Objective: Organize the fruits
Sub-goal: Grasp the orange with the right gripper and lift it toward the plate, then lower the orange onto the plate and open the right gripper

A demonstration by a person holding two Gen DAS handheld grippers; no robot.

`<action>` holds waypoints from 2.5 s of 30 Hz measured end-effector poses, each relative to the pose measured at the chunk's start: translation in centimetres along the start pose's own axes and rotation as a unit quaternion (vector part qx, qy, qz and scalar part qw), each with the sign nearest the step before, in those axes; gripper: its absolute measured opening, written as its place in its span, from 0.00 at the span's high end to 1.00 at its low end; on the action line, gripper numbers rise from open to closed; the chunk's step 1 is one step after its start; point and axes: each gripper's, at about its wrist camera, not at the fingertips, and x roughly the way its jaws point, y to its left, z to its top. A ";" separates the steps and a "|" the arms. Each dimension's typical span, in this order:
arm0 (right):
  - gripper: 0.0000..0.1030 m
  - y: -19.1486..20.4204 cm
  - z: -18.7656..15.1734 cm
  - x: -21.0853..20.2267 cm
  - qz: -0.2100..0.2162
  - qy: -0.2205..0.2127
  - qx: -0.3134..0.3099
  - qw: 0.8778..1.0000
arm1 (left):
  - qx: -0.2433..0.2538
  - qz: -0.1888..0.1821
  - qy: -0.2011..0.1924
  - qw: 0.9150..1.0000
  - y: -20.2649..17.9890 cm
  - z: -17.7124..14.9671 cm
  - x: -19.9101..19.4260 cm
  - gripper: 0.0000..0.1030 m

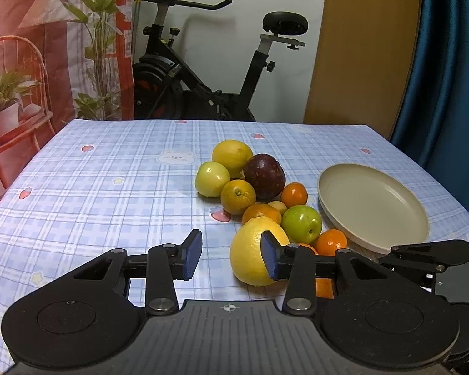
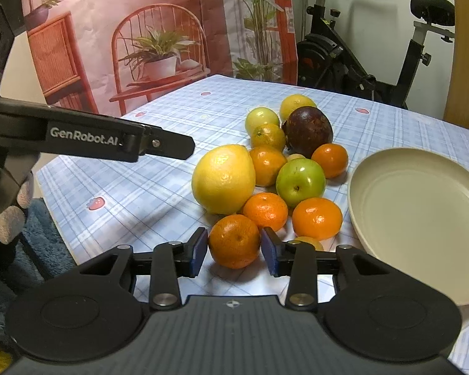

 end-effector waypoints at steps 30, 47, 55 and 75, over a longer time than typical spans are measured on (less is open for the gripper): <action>0.61 -7.5 -0.3 -6.8 -0.100 -0.091 0.105 0.985 | 0.169 -0.080 0.033 0.982 -6.9 -0.7 6.0 0.67; 0.61 -8.0 -0.9 -6.5 -0.090 -0.091 0.119 0.985 | 0.174 -0.058 0.060 0.981 -6.1 -1.5 6.5 0.61; 0.61 -8.0 -0.9 -6.5 -0.091 -0.092 0.120 0.984 | 0.151 -0.050 0.056 0.986 -5.6 -1.6 6.1 0.63; 0.61 -7.9 -1.2 -3.6 -0.131 -0.080 0.076 0.985 | 0.154 -0.080 -0.001 0.985 -8.7 4.2 8.4 0.63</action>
